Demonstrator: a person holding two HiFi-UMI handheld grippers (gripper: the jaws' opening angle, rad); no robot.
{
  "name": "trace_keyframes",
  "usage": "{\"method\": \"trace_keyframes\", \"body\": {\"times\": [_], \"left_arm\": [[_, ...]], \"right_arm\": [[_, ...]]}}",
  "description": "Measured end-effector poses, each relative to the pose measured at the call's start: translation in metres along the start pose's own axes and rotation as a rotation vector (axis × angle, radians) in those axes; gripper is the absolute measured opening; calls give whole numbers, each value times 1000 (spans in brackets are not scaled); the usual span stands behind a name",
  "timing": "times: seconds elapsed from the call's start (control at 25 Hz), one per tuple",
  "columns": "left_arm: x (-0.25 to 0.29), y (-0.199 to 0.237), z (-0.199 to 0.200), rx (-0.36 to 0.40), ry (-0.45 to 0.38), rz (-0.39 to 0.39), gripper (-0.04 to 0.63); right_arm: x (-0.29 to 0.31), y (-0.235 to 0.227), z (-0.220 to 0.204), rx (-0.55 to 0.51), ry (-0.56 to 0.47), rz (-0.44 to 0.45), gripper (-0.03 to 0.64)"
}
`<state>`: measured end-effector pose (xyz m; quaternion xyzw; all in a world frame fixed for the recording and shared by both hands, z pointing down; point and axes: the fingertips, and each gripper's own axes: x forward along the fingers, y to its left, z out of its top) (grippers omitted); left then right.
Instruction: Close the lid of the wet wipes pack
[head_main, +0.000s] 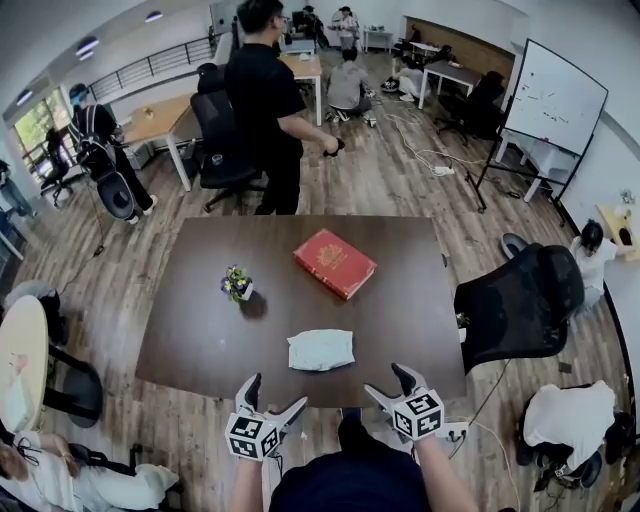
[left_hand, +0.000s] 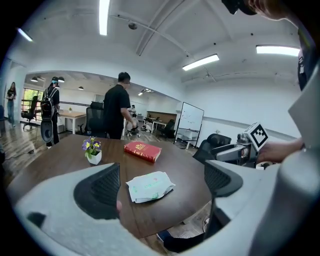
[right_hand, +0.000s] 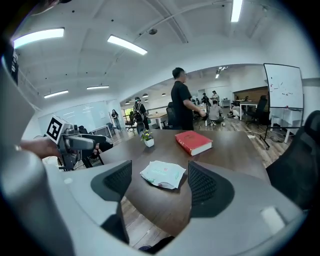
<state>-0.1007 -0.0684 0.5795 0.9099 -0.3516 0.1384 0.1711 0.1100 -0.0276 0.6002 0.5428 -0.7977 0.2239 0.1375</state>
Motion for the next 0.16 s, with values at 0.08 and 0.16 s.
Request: {"method": "trace_keyframes", "body": {"times": [0.08, 0.16], "left_arm": [[1, -1, 1, -1, -2, 1, 520], [2, -2, 3, -3, -5, 3, 520]], "right_arm": [[0, 0, 3, -2, -6, 7, 364], [0, 0, 6, -9, -9, 14, 364]]}}
